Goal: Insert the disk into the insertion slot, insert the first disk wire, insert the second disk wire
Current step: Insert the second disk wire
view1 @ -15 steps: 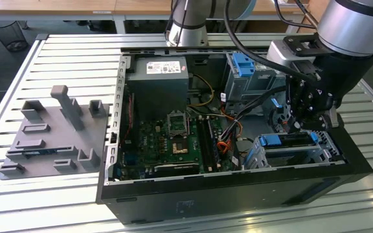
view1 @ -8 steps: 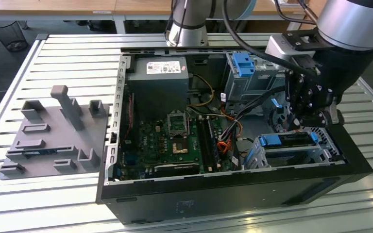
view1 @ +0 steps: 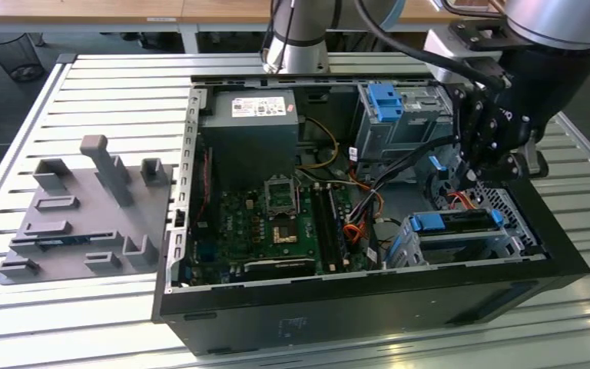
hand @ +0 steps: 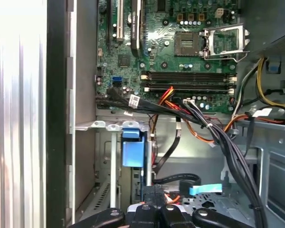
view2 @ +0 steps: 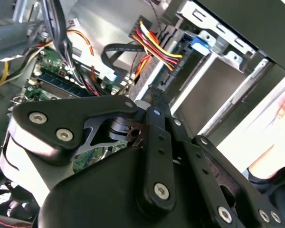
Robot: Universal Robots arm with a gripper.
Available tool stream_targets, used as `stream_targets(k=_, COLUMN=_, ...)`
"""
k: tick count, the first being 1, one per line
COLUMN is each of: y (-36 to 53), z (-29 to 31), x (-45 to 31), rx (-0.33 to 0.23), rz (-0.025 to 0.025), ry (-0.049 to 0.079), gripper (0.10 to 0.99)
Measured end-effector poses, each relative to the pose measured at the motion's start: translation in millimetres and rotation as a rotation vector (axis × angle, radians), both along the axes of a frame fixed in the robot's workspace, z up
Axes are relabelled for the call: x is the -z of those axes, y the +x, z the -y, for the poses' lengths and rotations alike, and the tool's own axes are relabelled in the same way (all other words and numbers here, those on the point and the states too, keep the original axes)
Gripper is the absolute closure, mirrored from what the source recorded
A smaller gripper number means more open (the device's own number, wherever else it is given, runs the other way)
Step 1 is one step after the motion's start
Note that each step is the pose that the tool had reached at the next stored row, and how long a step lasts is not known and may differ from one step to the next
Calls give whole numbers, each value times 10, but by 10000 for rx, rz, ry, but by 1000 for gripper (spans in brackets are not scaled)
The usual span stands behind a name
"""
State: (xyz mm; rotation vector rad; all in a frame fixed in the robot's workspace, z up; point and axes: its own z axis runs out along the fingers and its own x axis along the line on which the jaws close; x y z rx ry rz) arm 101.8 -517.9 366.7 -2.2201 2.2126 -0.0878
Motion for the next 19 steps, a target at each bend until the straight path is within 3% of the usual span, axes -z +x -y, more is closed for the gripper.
stream_targets(k=7, y=-2, z=-131, x=0, rx=1, rz=-11, ry=0, gripper=980)
stream_targets(k=14, y=-61, z=-178, x=4, rx=1, rz=-10, ry=-1, gripper=980)
stream_targets(k=19, y=-87, z=-207, x=16, rx=1, rz=29, ry=-68, gripper=980)
